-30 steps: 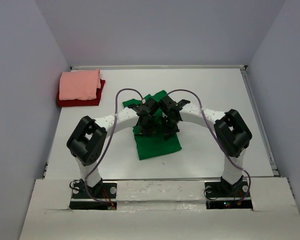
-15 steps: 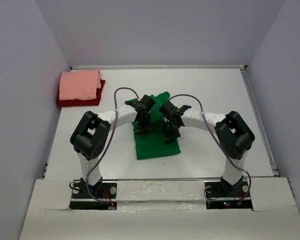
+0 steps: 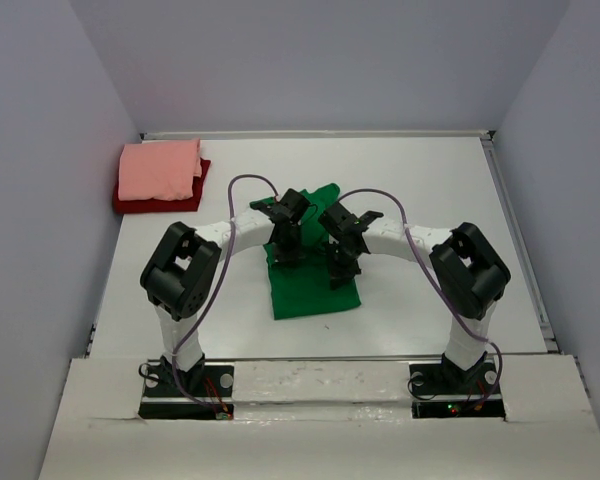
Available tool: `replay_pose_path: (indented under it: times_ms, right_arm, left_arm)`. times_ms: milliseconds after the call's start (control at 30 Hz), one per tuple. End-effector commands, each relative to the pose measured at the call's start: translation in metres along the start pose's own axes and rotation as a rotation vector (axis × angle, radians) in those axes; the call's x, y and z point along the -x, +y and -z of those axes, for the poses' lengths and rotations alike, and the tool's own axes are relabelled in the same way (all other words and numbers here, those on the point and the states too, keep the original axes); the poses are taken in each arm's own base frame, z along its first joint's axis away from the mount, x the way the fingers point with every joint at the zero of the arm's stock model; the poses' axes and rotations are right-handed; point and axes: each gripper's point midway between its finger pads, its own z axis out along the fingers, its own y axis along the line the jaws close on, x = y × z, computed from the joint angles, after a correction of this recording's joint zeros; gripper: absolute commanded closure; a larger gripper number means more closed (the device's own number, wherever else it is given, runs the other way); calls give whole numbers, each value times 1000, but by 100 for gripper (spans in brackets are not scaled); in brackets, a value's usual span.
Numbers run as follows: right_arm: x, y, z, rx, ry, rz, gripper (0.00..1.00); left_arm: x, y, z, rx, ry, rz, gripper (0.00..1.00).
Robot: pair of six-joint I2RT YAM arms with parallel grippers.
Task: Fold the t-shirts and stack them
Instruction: Fold the folded rectangular tshirt in 1/3 of the way
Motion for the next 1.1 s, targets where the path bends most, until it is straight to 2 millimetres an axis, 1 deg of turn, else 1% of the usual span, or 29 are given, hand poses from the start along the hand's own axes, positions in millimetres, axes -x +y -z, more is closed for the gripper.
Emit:
replay_pose_path:
  times_ms: [0,67,100,167,200,300,400,433,500,533,700,800,833,867,900,933,967,1000,1067]
  right_arm:
    - [-12,-1,-6,-8,22,13,100]
    - [-14,-1,-7,-4,25,10,100]
    - [-13,-1,-7,-5,23,8,100]
    - [-14,-2,-8,-5,26,8,100]
    - [-15,-3,-9,-8,30,7,100]
    - [-17,-4,-11,-13,34,5,100]
    - [-19,-7,-14,-18,39,4,100]
    - [-19,-7,-16,-20,42,3,100]
    - [-20,-8,-18,-22,44,0,100]
    - [-22,-9,-22,-23,54,-2,100]
    - [-27,-9,-29,-27,68,2,100]
    - [-28,-11,-31,-31,72,3,100]
    - [-28,-11,-32,-33,73,3,100]
    - [-28,-12,-32,-34,74,7,100]
    - [-28,-11,-33,-34,74,7,100]
    - [-27,-12,-33,-36,74,8,100]
    - [-27,-11,-33,-36,72,10,100]
    - [-25,-11,-33,-36,69,12,100]
    - [-24,-11,-35,-38,69,14,100]
  left_arm:
    - [22,-2,8,-12,-49,0,100]
    - [28,0,8,-17,-60,8,100]
    - [32,5,8,-16,-62,22,100]
    - [42,7,9,-14,-74,25,100]
    - [47,12,6,-7,-74,36,100]
    - [70,14,11,-14,-102,51,100]
    - [82,17,10,-17,-106,58,100]
    - [89,12,13,-30,-118,53,100]
    - [92,11,9,-30,-109,51,100]
    - [99,7,11,-41,-119,47,100]
    - [110,0,10,-56,-119,44,100]
    - [117,-4,23,-62,-140,36,100]
    - [119,-4,36,-68,-163,36,100]
    - [119,-2,43,-61,-179,39,100]
    - [118,0,59,-58,-199,39,100]
    - [117,3,66,-48,-209,41,100]
    - [115,7,74,-27,-225,47,100]
    - [111,17,89,2,-256,57,100]
    - [103,23,103,12,-277,93,100]
